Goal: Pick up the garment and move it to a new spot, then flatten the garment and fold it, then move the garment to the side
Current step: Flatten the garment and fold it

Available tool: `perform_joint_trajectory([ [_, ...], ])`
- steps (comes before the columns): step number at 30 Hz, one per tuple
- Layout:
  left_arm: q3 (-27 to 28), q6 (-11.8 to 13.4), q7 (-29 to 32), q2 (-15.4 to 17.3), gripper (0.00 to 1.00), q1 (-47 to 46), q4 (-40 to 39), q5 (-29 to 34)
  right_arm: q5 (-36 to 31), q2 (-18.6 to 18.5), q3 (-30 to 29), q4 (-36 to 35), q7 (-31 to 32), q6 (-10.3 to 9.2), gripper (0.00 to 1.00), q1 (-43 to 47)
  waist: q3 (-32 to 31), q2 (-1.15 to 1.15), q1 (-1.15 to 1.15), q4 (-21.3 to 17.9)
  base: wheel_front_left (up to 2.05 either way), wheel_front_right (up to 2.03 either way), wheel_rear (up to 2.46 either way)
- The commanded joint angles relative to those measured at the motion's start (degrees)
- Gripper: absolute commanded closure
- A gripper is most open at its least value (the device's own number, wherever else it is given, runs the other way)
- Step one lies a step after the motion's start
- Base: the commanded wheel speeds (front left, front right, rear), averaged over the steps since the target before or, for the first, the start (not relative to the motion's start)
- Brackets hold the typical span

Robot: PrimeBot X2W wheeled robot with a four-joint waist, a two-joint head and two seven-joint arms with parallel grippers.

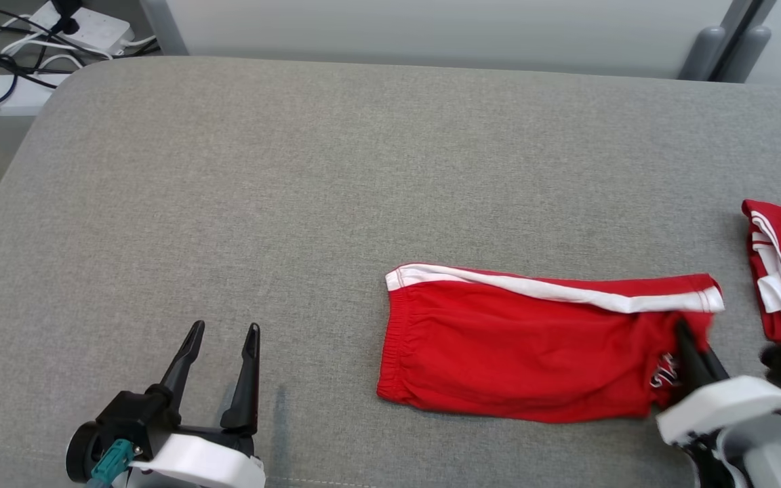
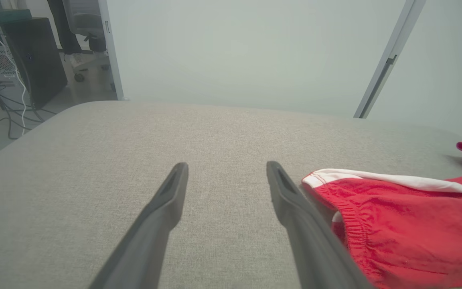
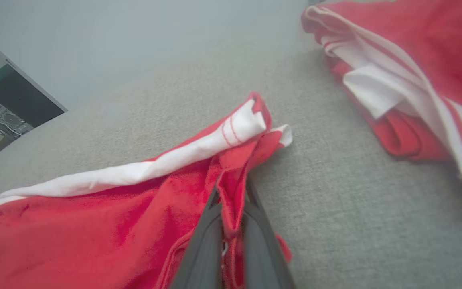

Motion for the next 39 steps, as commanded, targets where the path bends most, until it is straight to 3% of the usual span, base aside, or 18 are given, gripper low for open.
perform_joint_trajectory([
  [1, 2.32, -0.36, -0.75, 0.85, 0.0, -3.12, -1.39, 0.61, 0.96, 0.17, 3.18, -4.81, -0.31, -0.02, 1.0, -0.36, -0.18, 0.0, 0.0, -0.41, 0.0, 0.0, 0.0],
  [7, 1.9, -0.55, -0.75, 0.71, 0.0, -3.58, -1.41, 0.87, 3.89, 1.79, 13.49, -22.2, 4.05, -0.02, 1.0, 0.73, -0.4, 0.0, 0.0, -0.84, 0.0, 0.0, 0.0],
  [11, 1.48, -0.71, -0.73, 0.56, 0.0, -3.94, -1.28, 0.9, 4.18, 3.14, 19.82, -27.25, 8.2, -0.02, 1.0, 0.31, -0.49, 0.0, 0.0, -0.45, 0.0, 0.0, 0.0],
  [17, 0.2, -1.39, -0.62, 0.01, 0.0, -4.53, -0.48, 0.91, 4.45, 5.26, 28.51, -23.68, 9.34, -0.02, 1.0, -3.08, -0.76, 0.0, 0.0, 1.83, 0.0, 0.0, 0.0],
  [29, -1.28, -2.25, -0.53, -1.04, 0.0, -6.08, 1.0, 0.92, 9.86, 5.68, 34.5, -10.74, 2.23, -0.02, 1.0, -10.19, 0.39, 0.0, 0.0, 4.49, 0.0, 0.0, 0.0],
  [30, -1.25, -2.23, -0.54, -1.04, 0.0, -6.14, 1.05, 0.93, 9.98, 5.68, 35.53, -9.99, 1.77, -0.02, 0.81, -10.91, 0.51, 0.0, 0.0, 4.42, 0.0, 0.0, 0.0],
  [31, -1.25, -2.24, -0.54, -1.03, 0.0, -6.22, 1.09, 0.96, 10.79, 5.68, 36.42, -9.19, 1.6, -0.02, 0.36, -11.37, 0.63, 0.0, 0.0, 4.34, 0.0, 0.0, 0.0],
  [32, -1.26, -2.29, -0.55, -1.02, 0.0, -6.29, 1.13, 0.97, 11.62, 5.68, 37.28, -8.54, 1.27, -0.02, 0.13, -11.9, 0.75, 0.0, 0.0, 4.23, 0.0, 0.0, 0.0],
  [33, -1.28, -2.35, -0.56, -1.01, 0.0, -6.4, 1.17, 0.99, 12.09, 5.69, 38.06, -8.0, 0.65, -0.02, 0.0, -12.55, 0.85, 0.0, 0.0, 4.11, 0.0, 0.0, 0.0],
  [39, -1.23, -2.43, -0.6, -1.03, 0.0, -6.85, 1.27, 1.16, 18.28, 5.69, 42.54, -8.41, -1.75, -0.02, 0.0, -15.26, 1.4, 0.0, 0.0, 3.26, 0.0, 0.0, 0.0],
])
